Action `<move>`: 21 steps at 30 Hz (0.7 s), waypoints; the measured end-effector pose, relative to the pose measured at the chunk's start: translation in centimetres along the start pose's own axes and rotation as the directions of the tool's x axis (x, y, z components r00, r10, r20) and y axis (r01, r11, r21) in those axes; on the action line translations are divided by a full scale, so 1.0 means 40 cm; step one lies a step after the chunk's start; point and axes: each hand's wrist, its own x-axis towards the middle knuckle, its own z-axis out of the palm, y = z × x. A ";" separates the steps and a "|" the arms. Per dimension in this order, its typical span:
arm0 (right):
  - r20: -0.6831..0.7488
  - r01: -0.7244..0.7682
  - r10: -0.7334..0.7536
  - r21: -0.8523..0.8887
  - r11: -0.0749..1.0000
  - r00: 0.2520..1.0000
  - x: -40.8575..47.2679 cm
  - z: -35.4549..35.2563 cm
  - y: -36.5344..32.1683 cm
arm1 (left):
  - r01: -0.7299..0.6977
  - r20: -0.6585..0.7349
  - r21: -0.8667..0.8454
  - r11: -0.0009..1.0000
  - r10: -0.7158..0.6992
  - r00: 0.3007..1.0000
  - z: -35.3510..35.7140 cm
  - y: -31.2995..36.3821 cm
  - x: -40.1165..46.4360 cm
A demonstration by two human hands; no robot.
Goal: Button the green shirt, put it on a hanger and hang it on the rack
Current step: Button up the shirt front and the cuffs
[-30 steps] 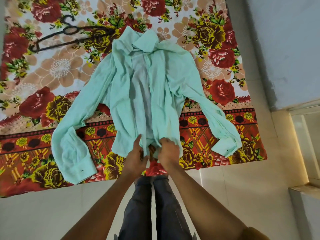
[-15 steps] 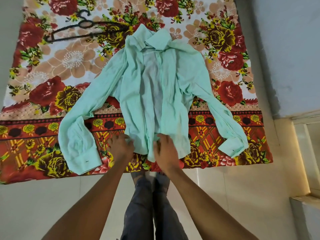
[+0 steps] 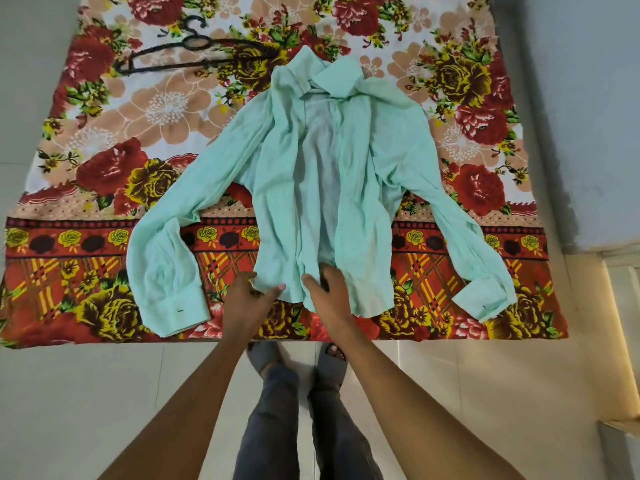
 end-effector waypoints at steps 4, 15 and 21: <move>-0.041 -0.135 0.156 0.319 0.938 0.987 0.018 -0.015 -0.021 | -0.027 -0.121 -0.059 0.998 0.020 0.992 -0.005 0.023 0.022; -0.355 0.103 -0.180 -0.226 0.969 0.917 0.012 -0.016 0.000 | 0.169 -0.371 0.079 0.982 -0.128 0.920 -0.096 -0.075 -0.004; -0.057 0.225 -0.257 -0.327 0.918 0.965 0.018 0.047 -0.005 | -0.151 -0.224 0.342 0.928 0.236 0.945 -0.030 -0.032 0.032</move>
